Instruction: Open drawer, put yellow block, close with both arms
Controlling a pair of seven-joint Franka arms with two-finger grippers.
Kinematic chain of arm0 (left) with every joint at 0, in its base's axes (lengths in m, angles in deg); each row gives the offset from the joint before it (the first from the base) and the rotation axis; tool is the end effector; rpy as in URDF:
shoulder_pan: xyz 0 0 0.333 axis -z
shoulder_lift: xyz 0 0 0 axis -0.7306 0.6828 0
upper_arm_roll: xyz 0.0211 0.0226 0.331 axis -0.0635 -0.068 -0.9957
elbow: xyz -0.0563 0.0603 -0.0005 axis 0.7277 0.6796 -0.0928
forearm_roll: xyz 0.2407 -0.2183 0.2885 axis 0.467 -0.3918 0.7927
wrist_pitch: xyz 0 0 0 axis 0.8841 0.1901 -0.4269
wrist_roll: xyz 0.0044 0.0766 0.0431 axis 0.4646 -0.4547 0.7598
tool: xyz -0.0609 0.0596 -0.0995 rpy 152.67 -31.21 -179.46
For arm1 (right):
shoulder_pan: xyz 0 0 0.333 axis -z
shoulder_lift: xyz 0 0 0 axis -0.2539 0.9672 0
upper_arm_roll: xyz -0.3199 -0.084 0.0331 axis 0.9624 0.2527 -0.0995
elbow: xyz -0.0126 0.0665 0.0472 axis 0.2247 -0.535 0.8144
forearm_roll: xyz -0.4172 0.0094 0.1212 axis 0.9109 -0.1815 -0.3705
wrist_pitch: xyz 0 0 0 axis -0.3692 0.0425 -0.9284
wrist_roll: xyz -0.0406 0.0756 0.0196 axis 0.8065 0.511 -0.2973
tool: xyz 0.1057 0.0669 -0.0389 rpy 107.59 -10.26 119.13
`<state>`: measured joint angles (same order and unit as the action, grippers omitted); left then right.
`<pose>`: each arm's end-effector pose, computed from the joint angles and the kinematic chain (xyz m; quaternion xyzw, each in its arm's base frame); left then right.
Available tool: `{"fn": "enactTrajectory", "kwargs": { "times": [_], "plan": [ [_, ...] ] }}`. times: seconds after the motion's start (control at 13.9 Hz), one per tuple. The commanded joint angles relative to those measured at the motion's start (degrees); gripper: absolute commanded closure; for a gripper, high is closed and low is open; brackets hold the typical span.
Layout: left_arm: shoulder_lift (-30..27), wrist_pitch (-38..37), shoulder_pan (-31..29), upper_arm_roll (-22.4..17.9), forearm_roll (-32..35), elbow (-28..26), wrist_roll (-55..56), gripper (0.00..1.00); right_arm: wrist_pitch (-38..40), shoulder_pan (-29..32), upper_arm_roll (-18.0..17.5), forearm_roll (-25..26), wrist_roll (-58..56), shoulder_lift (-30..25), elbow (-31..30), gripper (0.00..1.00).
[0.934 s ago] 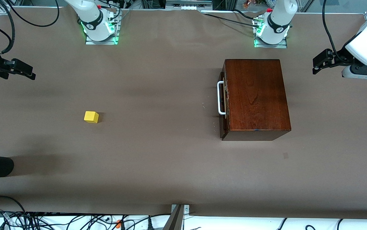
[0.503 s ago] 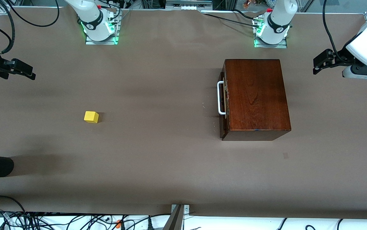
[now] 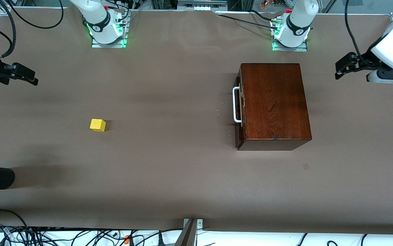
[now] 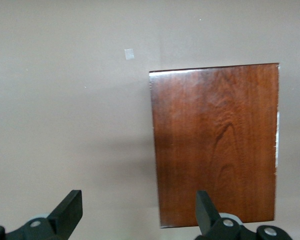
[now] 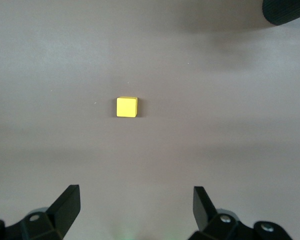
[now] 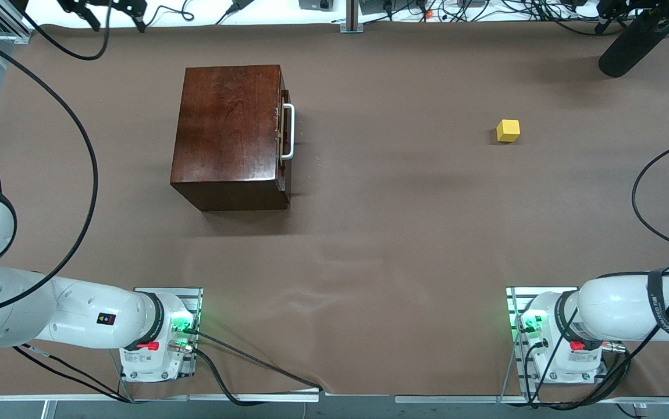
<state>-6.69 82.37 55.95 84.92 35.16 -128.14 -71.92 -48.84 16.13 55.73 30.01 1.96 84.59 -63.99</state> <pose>0.5762 -0.0803 0.6207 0.9996 -0.0136 -0.0244 0.0020 0.5939 -0.0219 0.5798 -0.9993 0.0126 0.0350 0.0051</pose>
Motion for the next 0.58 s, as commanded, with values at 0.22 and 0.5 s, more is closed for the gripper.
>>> {"fn": "enactTrajectory", "kwargs": {
  "times": [0.22, 0.5],
  "plan": [
    [3.7, 1.2, 0.5, 17.9, -1.3, 1.6, 22.0, 0.00, 0.2, 0.7, -0.5, -0.1, 0.4, -0.8, -0.8, 0.00],
    [11.4, 1.1, 6.3, 28.0, 4.6, 7.2, 38.1, 0.00, 0.2, 0.7, -0.5, 0.0, 0.4, -0.8, -0.8, 0.00]
  ]
}}
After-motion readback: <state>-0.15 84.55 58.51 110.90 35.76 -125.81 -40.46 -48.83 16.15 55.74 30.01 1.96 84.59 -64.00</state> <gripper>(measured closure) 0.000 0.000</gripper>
